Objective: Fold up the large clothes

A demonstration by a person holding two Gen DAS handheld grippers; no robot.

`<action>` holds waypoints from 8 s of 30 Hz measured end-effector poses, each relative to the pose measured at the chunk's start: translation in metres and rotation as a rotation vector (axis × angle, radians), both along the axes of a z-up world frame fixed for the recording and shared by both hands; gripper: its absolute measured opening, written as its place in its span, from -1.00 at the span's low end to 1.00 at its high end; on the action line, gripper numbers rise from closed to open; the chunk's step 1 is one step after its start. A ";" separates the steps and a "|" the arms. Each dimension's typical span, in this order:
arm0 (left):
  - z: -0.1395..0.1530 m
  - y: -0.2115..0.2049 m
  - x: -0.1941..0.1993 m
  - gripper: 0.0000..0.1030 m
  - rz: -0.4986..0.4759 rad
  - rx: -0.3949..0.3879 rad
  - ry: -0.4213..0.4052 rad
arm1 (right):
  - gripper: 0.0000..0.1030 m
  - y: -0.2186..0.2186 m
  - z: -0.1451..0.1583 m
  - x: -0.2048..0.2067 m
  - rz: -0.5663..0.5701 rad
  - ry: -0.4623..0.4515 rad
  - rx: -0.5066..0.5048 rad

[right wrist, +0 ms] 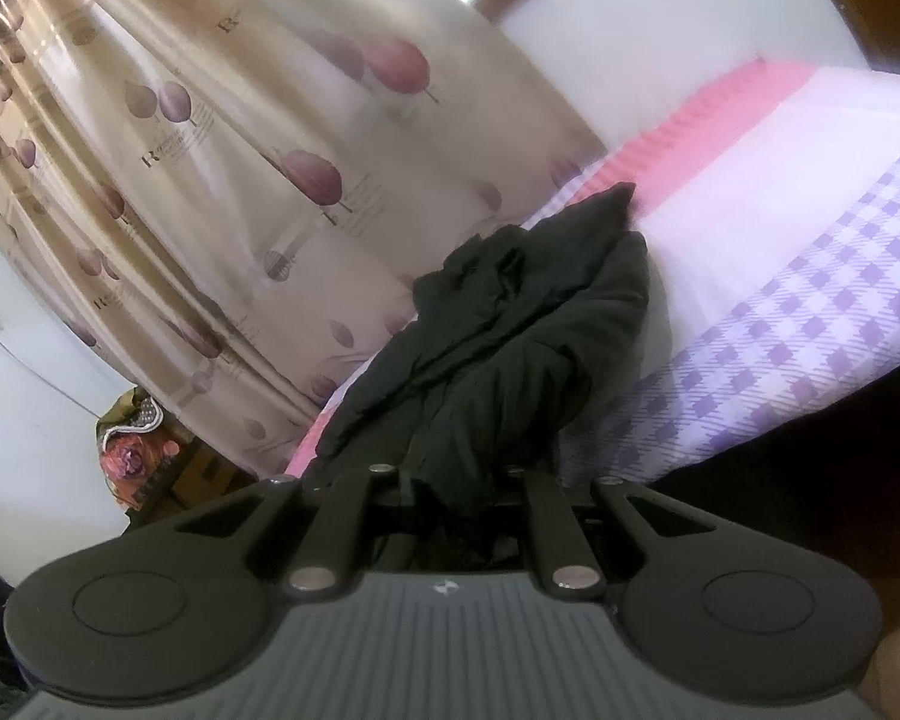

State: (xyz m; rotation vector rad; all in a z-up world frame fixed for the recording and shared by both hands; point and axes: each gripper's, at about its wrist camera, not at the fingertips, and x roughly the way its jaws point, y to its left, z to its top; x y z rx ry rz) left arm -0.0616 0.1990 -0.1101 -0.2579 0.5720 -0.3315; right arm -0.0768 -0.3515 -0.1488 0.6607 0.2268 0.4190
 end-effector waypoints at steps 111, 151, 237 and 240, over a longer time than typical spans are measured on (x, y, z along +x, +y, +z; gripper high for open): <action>0.052 -0.066 0.312 0.84 0.216 -0.231 -0.141 | -0.42 -0.040 0.097 0.384 -0.195 0.161 0.181; -0.031 -0.169 0.399 -0.78 0.050 -0.223 -0.052 | -1.00 0.151 0.070 0.481 0.042 0.046 -0.407; -0.031 -0.057 0.414 0.38 -0.370 0.254 -0.009 | 0.93 0.113 0.035 0.318 -0.325 -0.116 -0.813; -0.031 -0.058 0.413 0.37 -0.370 0.268 -0.021 | 0.95 0.113 0.035 0.318 -0.326 -0.107 -0.814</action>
